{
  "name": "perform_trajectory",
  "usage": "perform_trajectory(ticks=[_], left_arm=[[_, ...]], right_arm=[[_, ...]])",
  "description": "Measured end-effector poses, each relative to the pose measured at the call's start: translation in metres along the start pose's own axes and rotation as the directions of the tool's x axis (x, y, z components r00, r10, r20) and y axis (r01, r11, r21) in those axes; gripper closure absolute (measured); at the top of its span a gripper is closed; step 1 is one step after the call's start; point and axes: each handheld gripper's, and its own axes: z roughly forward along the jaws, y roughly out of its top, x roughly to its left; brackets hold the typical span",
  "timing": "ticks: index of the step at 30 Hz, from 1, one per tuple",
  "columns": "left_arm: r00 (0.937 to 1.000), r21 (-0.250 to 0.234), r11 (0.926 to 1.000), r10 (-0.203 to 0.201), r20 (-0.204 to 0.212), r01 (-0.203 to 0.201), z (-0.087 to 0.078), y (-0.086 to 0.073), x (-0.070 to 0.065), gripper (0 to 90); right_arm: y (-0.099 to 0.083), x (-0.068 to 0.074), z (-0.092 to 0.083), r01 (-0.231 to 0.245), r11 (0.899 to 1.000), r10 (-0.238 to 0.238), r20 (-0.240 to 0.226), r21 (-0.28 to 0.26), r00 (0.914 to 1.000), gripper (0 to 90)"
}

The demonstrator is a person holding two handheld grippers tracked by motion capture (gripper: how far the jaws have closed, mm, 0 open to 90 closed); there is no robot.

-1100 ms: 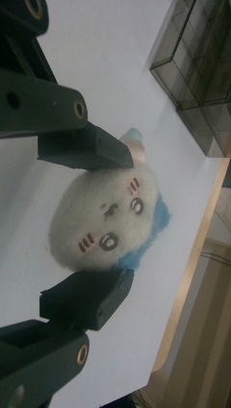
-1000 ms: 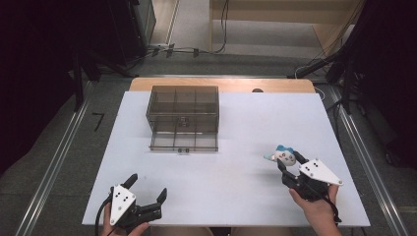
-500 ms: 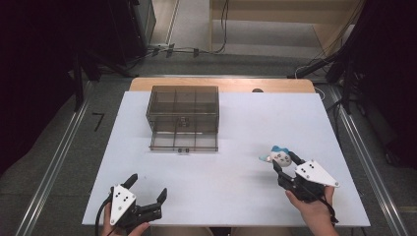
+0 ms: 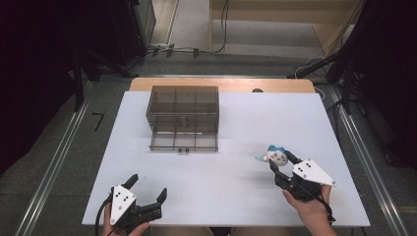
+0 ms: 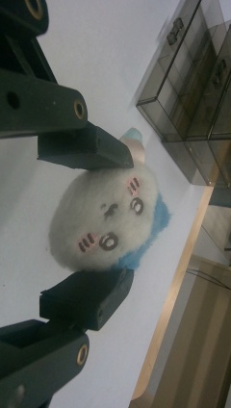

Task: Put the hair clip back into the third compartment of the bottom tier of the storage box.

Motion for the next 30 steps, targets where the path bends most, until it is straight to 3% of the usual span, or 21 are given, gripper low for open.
perform_trajectory(ticks=[6,20,30], left_arm=[[0.9999,0.002,1.0,-0.009,0.006,0.009,0.0,-0.001,0.001,1.3],[0.9999,-0.005,0.9999,-0.012,-0.006,0.012,0.001,-0.002,0.002,0.0],[0.9998,-0.008,0.9999,-0.015,-0.016,0.015,0.001,-0.002,0.004,0.0]], right_arm=[[0.004,0.005,0.003,-0.004,1.0,0.005,-0.02,0.007,0.9998,40.9],[0.02,0.027,0.02,0.04,0.999,-0.038,-0.067,0.017,0.997,40.9],[0.029,0.035,0.031,0.035,0.999,-0.032,-0.088,0.031,0.9956,40.9]])
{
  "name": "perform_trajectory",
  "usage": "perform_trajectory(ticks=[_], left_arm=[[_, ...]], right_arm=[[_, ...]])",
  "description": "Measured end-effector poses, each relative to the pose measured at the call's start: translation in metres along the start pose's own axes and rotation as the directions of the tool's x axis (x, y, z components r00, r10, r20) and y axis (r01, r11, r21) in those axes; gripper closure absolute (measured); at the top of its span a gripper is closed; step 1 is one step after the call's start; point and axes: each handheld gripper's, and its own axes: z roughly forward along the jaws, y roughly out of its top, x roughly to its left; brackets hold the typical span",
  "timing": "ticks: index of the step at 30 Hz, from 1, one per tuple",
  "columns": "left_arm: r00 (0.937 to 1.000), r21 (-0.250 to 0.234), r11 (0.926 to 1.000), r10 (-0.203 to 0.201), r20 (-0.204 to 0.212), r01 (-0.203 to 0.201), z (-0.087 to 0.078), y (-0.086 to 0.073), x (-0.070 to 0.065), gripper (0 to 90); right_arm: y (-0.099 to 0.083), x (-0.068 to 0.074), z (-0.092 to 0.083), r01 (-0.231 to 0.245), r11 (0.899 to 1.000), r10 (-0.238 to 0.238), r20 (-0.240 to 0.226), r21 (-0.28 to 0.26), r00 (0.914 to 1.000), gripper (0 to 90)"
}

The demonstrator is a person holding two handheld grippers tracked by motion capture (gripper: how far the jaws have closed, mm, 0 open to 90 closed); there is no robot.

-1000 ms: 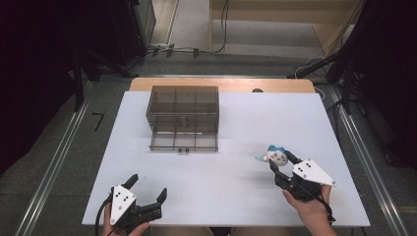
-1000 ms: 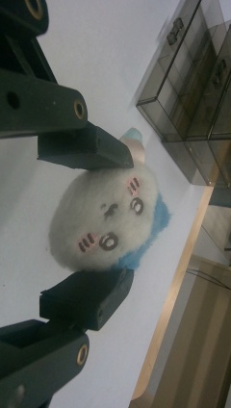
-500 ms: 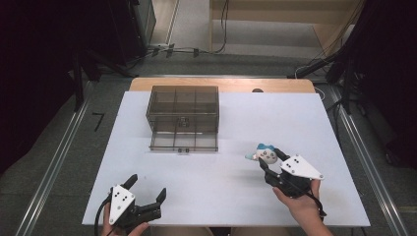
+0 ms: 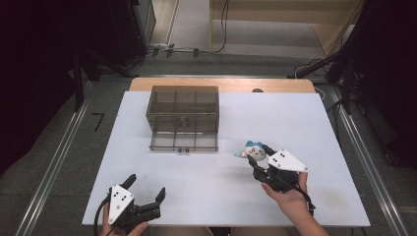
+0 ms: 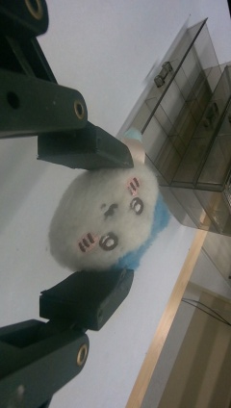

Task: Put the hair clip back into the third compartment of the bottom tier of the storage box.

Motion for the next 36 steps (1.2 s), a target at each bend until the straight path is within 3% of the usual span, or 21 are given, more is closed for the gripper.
perform_trajectory(ticks=[22,36], left_arm=[[0.9997,-0.006,0.9999,-0.013,0.022,0.013,-0.001,0.001,0.001,0.0],[0.9996,-0.004,0.9997,-0.023,0.015,0.023,0.001,0.001,0.002,0.0]], right_arm=[[0.022,0.013,0.024,0.011,1.0,-0.011,-0.02,0.007,0.9997,40.9],[0.037,0.025,0.04,0.022,1.0,-0.022,-0.044,0.006,0.9988,40.9]])
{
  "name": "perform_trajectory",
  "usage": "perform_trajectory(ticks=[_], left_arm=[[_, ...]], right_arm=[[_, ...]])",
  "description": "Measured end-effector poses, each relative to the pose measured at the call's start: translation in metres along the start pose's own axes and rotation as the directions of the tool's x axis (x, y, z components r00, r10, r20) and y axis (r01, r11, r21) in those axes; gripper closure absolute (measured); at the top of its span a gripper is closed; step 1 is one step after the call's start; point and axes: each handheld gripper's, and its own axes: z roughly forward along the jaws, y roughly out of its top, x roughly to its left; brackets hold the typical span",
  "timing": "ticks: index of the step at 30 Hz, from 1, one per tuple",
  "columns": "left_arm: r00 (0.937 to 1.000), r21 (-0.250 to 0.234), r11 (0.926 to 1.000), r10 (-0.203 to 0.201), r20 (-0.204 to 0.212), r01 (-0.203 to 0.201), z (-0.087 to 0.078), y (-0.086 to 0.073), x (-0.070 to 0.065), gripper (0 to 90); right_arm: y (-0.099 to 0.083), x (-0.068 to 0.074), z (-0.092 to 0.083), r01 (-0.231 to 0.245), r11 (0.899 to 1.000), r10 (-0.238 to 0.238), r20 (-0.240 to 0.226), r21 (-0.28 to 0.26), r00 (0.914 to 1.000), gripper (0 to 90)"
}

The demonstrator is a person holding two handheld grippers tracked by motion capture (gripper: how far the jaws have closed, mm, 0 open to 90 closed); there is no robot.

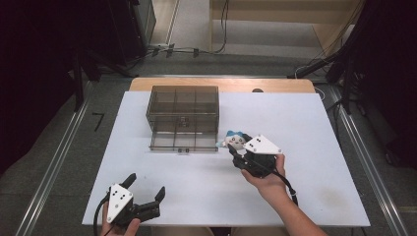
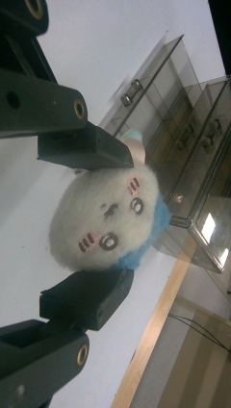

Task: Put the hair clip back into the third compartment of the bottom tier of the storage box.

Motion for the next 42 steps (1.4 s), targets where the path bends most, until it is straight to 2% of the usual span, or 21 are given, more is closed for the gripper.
perform_trajectory(ticks=[20,23,29,32,42], left_arm=[[1.0,0.008,1.0,0.002,-0.001,-0.002,0.0,-0.001,0.001,0.0],[0.9999,-0.002,0.9999,-0.011,-0.003,0.011,0.0,0.0,0.001,0.0],[1.0,0.0,1.0,-0.008,-0.003,0.008,0.001,0.001,0.001,0.0],[0.9999,-0.001,0.9999,-0.01,-0.006,0.01,-0.001,0.001,0.003,0.0],[0.9999,-0.008,0.9999,-0.011,0.001,0.011,-0.002,0.002,0.001,0.0]], right_arm=[[0.018,0.012,0.028,0.011,1.0,-0.011,-0.023,0.016,0.9997,40.9],[0.019,0.014,0.032,0.015,1.0,-0.015,-0.028,0.019,0.9995,40.8],[0.02,0.016,0.039,0.013,1.0,-0.013,-0.032,0.025,0.9994,40.9],[0.02,0.019,0.043,-0.004,0.999,0.005,-0.034,0.033,0.9994,40.8],[0.022,0.023,0.055,-0.001,0.999,0.002,-0.04,0.043,0.9992,40.8]])
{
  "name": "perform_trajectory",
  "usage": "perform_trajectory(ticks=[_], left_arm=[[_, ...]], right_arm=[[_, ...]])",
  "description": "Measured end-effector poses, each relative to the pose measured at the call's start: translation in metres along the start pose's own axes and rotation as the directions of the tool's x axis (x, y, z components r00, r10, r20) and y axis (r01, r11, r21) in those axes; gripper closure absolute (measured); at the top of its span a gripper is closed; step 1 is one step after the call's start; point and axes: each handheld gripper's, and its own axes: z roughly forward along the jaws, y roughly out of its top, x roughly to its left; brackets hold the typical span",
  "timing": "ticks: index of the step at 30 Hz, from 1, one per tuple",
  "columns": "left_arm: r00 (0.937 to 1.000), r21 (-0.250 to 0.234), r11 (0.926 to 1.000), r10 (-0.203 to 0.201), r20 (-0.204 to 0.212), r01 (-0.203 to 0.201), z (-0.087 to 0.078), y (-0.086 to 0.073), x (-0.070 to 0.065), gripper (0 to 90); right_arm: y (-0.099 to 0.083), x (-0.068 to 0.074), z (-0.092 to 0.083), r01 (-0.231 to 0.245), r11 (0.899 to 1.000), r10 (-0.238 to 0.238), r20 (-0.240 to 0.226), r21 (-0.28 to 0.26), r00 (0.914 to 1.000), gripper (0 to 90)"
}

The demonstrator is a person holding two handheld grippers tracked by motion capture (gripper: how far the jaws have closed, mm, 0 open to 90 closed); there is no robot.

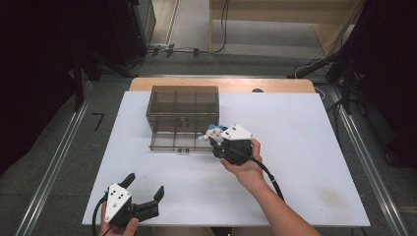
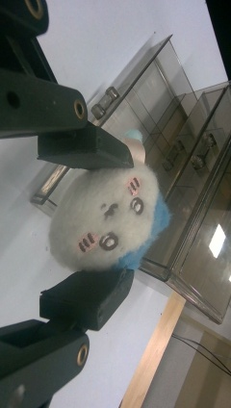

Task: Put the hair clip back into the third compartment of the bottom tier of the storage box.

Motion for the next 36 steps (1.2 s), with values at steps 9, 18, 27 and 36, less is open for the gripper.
perform_trajectory(ticks=[9,18,27,36], left_arm=[[1.0,0.0,1.0,0.0,0.003,0.0,-0.001,-0.001,0.0,0.0],[1.0,0.003,1.0,0.001,0.003,-0.001,0.0,-0.001,0.0,0.0],[1.0,0.002,1.0,-0.003,0.005,0.003,-0.001,-0.001,0.0,0.0],[1.0,0.003,1.0,-0.004,0.008,0.004,-0.001,-0.001,0.0,0.0]], right_arm=[[0.002,0.001,0.011,-0.012,1.0,0.013,-0.004,0.015,0.9999,40.8],[0.003,0.009,0.025,0.002,0.999,-0.001,-0.02,0.038,0.9998,40.7],[0.004,0.016,0.035,0.003,0.999,-0.001,-0.03,0.051,0.9995,40.6],[0.004,0.018,0.042,-0.002,0.998,0.003,-0.029,0.064,0.9996,40.4]])
